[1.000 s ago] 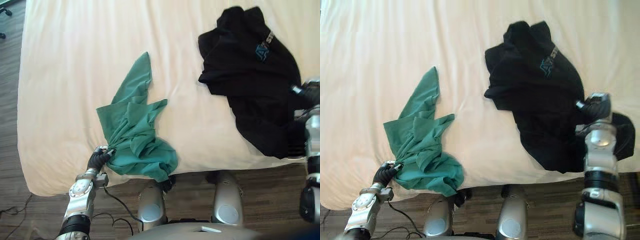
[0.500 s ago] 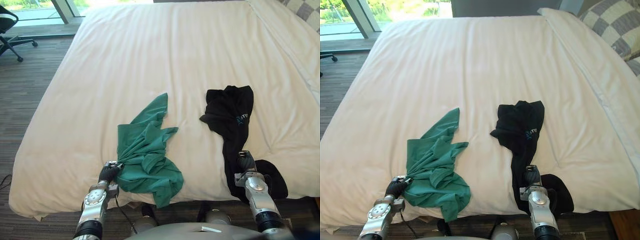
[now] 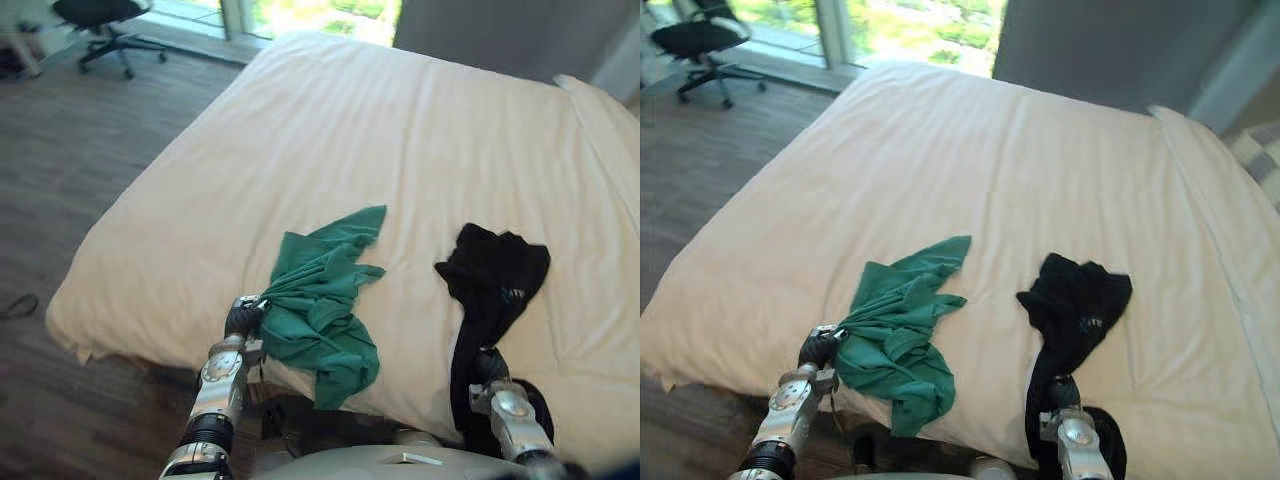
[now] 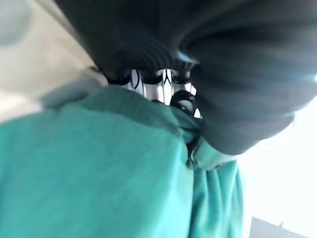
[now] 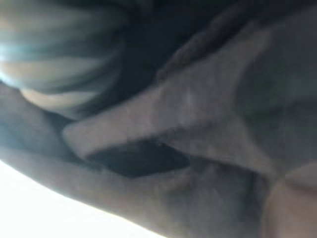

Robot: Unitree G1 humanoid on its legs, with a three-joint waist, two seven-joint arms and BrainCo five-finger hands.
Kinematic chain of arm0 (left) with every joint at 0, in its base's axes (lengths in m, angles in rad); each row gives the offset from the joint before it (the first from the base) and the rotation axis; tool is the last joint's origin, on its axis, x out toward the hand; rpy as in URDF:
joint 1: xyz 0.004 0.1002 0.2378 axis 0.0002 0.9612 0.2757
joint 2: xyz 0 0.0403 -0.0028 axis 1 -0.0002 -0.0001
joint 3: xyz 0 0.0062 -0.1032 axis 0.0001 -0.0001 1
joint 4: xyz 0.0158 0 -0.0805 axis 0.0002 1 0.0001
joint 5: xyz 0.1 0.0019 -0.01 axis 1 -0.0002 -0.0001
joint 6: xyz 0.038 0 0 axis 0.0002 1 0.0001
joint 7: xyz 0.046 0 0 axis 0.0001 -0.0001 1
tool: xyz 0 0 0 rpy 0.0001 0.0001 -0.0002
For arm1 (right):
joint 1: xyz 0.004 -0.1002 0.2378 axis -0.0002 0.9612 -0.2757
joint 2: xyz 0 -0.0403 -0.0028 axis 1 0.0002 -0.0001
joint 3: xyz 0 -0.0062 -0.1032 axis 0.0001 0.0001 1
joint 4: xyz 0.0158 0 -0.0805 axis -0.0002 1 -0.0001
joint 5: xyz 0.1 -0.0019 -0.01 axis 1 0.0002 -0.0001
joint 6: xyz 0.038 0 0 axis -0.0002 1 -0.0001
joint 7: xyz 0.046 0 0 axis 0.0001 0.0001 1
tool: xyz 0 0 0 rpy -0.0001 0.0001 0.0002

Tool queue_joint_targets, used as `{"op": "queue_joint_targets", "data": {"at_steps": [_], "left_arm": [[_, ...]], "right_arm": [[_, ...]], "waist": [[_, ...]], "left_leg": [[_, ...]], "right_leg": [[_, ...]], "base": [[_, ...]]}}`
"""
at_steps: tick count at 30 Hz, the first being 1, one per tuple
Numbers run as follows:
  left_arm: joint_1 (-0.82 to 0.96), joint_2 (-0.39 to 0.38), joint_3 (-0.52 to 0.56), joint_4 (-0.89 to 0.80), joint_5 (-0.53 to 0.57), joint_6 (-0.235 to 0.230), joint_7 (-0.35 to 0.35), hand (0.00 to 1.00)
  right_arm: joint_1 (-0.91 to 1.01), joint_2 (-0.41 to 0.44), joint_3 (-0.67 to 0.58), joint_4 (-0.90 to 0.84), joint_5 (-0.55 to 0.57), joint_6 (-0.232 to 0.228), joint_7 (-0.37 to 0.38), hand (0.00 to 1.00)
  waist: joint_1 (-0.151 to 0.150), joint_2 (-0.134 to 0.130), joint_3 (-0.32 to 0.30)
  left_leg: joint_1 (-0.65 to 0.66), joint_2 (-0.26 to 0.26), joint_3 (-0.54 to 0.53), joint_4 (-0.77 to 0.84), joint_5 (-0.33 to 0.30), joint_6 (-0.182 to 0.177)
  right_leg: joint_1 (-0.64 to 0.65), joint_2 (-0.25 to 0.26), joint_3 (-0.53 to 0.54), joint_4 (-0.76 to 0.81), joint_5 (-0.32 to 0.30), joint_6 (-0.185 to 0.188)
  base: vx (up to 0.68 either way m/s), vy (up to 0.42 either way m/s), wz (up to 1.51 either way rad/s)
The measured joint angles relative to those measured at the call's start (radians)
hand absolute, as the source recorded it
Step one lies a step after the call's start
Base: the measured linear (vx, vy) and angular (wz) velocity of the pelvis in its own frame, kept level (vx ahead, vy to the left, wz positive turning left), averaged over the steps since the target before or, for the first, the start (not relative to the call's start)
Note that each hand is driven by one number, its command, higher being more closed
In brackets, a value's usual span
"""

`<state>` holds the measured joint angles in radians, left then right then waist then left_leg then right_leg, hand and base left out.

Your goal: Tidy the bed and pick cloth on bed and put in laundry

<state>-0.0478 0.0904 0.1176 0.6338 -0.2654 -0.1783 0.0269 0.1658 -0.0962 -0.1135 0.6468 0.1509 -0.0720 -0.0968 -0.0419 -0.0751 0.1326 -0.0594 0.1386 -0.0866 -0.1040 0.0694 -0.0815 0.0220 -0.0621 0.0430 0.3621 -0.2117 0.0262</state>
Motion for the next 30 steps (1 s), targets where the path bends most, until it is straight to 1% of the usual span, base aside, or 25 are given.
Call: {"op": "queue_joint_targets", "data": {"at_steps": [3,4,5,6,8,10,11,12,13,14,15,16,18,19,20,21,22,23,24,25,26,27,28,29,30], "left_arm": [[0.056,-0.029,0.000,-0.065,-0.057,0.002,0.033,1.00],[0.089,-0.039,0.001,-0.091,-0.088,0.003,0.048,1.00],[0.122,-0.046,0.000,-0.113,-0.119,0.003,0.058,1.00],[0.132,-0.051,0.000,-0.115,-0.133,0.003,0.063,1.00],[0.172,-0.092,-0.001,-0.139,-0.165,0.021,0.066,1.00],[0.237,-0.130,-0.003,-0.217,-0.187,0.022,0.065,1.00],[0.261,-0.142,-0.008,-0.226,-0.220,0.022,0.051,1.00],[0.264,-0.142,-0.012,-0.221,-0.224,0.033,0.054,1.00],[0.249,-0.142,-0.023,-0.222,-0.224,0.037,0.056,1.00],[0.254,-0.145,-0.038,-0.219,-0.223,0.035,0.066,1.00],[0.272,-0.145,-0.046,-0.218,-0.223,0.036,0.067,1.00],[0.293,-0.132,-0.055,-0.217,-0.218,0.034,0.067,1.00],[0.288,-0.115,-0.062,-0.198,-0.215,0.020,0.067,1.00],[0.280,-0.114,-0.072,-0.177,-0.215,0.014,0.067,1.00],[0.280,-0.115,-0.079,-0.171,-0.215,0.015,0.067,1.00],[0.268,-0.113,-0.081,-0.161,-0.215,0.015,0.067,1.00],[0.268,-0.087,-0.084,-0.162,-0.215,0.014,0.066,1.00],[0.283,-0.085,-0.107,-0.129,-0.213,0.021,0.067,1.00],[0.289,-0.080,-0.113,-0.117,-0.213,0.027,0.065,1.00],[0.280,-0.073,-0.117,-0.106,-0.208,0.042,0.066,1.00],[0.283,-0.076,-0.116,-0.106,-0.192,0.044,0.067,1.00],[0.282,-0.062,-0.109,-0.113,-0.182,0.043,0.066,1.00],[0.281,-0.047,-0.108,-0.120,-0.174,0.043,0.067,1.00],[0.293,-0.046,-0.109,-0.139,-0.173,0.042,0.067,1.00],[0.296,-0.036,-0.109,-0.142,-0.173,0.047,0.073,1.00]], "right_arm": [[0.085,0.030,0.002,-0.073,0.069,-0.029,-0.017,1.00],[0.126,0.044,0.005,-0.114,0.097,-0.045,-0.024,1.00],[0.157,0.058,0.008,-0.149,0.114,-0.060,-0.025,1.00],[0.169,0.062,0.008,-0.163,0.114,-0.067,-0.025,1.00],[0.222,0.050,0.008,-0.193,0.120,-0.076,-0.027,1.00],[0.257,0.034,0.010,-0.203,0.118,-0.075,-0.026,1.00],[0.272,0.026,0.010,-0.213,0.118,-0.074,-0.027,1.00],[0.278,0.027,0.003,-0.234,0.116,-0.076,-0.031,1.00],[0.276,0.025,-0.003,-0.250,0.115,-0.079,-0.034,1.00],[0.274,0.017,-0.003,-0.276,0.093,-0.087,-0.050,1.00],[0.275,0.007,-0.003,-0.281,0.085,-0.090,-0.060,1.00],[0.268,0.001,-0.004,-0.273,0.068,-0.091,-0.081,1.00],[0.271,-0.003,-0.024,-0.258,0.061,-0.085,-0.099,1.00],[0.277,-0.007,-0.041,-0.248,0.061,-0.077,-0.107,1.00],[0.281,-0.012,-0.041,-0.246,0.061,-0.075,-0.107,1.00],[0.294,-0.010,-0.040,-0.245,0.061,-0.075,-0.107,1.00],[0.308,0.006,-0.039,-0.247,0.060,-0.078,-0.107,1.00],[0.315,-0.008,-0.058,-0.270,0.059,-0.075,-0.112,1.00],[0.303,0.001,-0.080,-0.255,0.059,-0.076,-0.117,1.00],[0.297,0.018,-0.097,-0.244,0.059,-0.064,-0.128,1.00],[0.298,0.011,-0.096,-0.241,0.059,-0.065,-0.128,1.00],[0.286,0.017,-0.076,-0.212,0.059,-0.062,-0.128,1.00],[0.283,0.020,-0.055,-0.212,0.058,-0.062,-0.127,1.00],[0.278,0.011,-0.011,-0.223,0.044,-0.060,-0.120,1.00],[0.261,0.028,0.015,-0.214,0.023,-0.042,-0.105,1.00]], "waist": [[0.002,-0.011,-0.006],[0.009,-0.028,-0.009],[0.022,-0.045,-0.006],[0.029,-0.055,-0.007],[0.039,-0.032,0.003],[0.055,-0.026,0.004],[0.055,-0.024,0.005],[0.029,-0.030,0.008],[0.031,-0.034,0.021],[0.051,-0.013,0.036],[0.054,0.010,0.031],[0.047,0.016,0.031],[0.046,0.021,0.034],[0.034,0.034,0.040],[0.026,0.033,0.040],[0.020,-0.002,0.024],[0.035,-0.045,0.018],[0.054,0.003,0.009],[0.043,0.021,0.016],[0.044,0.007,0.019],[0.044,0.015,0.021],[0.034,0.010,0.016],[0.032,-0.005,0.014],[0.054,0.038,0.032],[0.048,0.030,0.032]], "left_leg": [[-0.036,-0.017,-0.066,0.001,0.013,0.013],[-0.053,-0.033,-0.092,0.001,0.047,0.017],[-0.070,-0.051,-0.105,0.002,0.084,-0.004],[-0.080,-0.062,-0.120,0.006,0.102,-0.017],[-0.103,-0.072,-0.154,0.007,0.137,-0.022],[-0.135,-0.081,-0.209,0.007,0.146,-0.013],[-0.179,-0.088,-0.161,0.003,0.094,0.105],[-0.243,-0.092,0.009,0.035,-0.002,0.218],[-0.287,-0.081,0.133,0.127,-0.008,0.207],[-0.318,-0.054,0.372,0.279,-0.016,0.229],[-0.297,-0.048,0.450,0.293,-0.043,0.272],[-0.287,-0.056,0.503,0.258,-0.008,0.334],[-0.269,-0.067,0.541,0.220,-0.034,0.302],[-0.269,-0.079,0.549,0.216,-0.079,0.231],[-0.270,-0.088,0.554,0.219,-0.111,0.178],[-0.287,-0.094,0.594,0.262,-0.176,0.118],[-0.349,-0.084,0.594,0.452,-0.183,0.227],[-0.354,-0.038,0.482,0.607,-0.220,0.188],[-0.350,-0.061,0.440,0.586,-0.240,0.185],[-0.296,-0.116,0.418,0.466,-0.193,0.159],[-0.243,-0.147,0.401,0.363,-0.166,0.154],[-0.174,-0.166,0.434,0.252,-0.176,0.137],[-0.173,-0.158,0.446,0.289,-0.194,0.167],[-0.173,-0.117,0.427,0.336,-0.161,0.171],[-0.153,-0.146,0.401,0.301,-0.141,0.178]], "right_leg": [[0.009,0.000,0.005,-0.009,-0.055,0.014],[0.030,-0.015,-0.027,-0.048,-0.094,0.031],[0.047,-0.036,-0.066,-0.089,-0.145,0.042],[0.052,-0.047,-0.083,-0.104,-0.167,0.050],[0.073,-0.037,-0.166,-0.122,-0.175,0.043],[0.082,-0.025,-0.250,-0.118,-0.188,0.040],[0.085,-0.028,-0.334,-0.141,-0.176,0.036],[0.097,-0.047,-0.420,-0.198,-0.135,0.039],[0.099,-0.051,-0.447,-0.208,-0.120,0.038],[0.098,-0.058,-0.477,-0.202,-0.117,0.036],[0.100,-0.045,-0.482,-0.200,-0.113,0.041],[0.102,-0.049,-0.486,-0.183,-0.110,0.041],[0.113,-0.050,-0.504,-0.168,-0.098,0.022],[0.128,-0.045,-0.540,-0.174,-0.085,0.000],[0.139,-0.046,-0.556,-0.185,-0.079,-0.012],[0.151,-0.074,-0.580,-0.218,-0.076,-0.040],[0.153,-0.120,-0.605,-0.222,-0.120,-0.015],[0.184,-0.086,-0.631,-0.199,-0.132,0.090],[0.184,-0.085,-0.635,-0.173,-0.136,0.087],[0.161,-0.132,-0.635,-0.094,-0.123,0.053],[0.135,-0.153,-0.632,-0.026,-0.090,0.012],[0.121,-0.171,-0.632,0.010,-0.027,-0.028],[0.110,-0.189,-0.631,0.052,-0.011,-0.030],[0.072,-0.191,-0.609,0.174,-0.009,-0.027],[0.032,-0.205,-0.556,0.249,-0.037,-0.050]], "base": [[-0.02,-0.187,0.85],[-0.02,-0.210,0.60],[-0.03,-0.208,0.51],[-0.06,-0.190,0.69],[-0.08,-0.127,1.08],[-0.08,-0.077,1.26],[-0.07,-0.039,1.93],[-0.04,-0.006,2.10],[-0.01,0.038,1.88],[0.03,0.060,1.03],[0.06,0.113,1.15],[0.06,0.099,1.12],[0.05,0.124,1.50],[0.04,0.130,1.58],[0.06,0.173,1.65],[0.06,0.145,1.03],[0.12,0.114,0.70],[0.11,0.075,0.43],[0.09,0.147,0.58],[0.04,0.232,0.80],[0.02,0.227,0.93],[0.11,0.173,0.71],[0.20,0.051,0.43],[0.21,0.060,0.31],[0.13,0.039,0.36]]}}
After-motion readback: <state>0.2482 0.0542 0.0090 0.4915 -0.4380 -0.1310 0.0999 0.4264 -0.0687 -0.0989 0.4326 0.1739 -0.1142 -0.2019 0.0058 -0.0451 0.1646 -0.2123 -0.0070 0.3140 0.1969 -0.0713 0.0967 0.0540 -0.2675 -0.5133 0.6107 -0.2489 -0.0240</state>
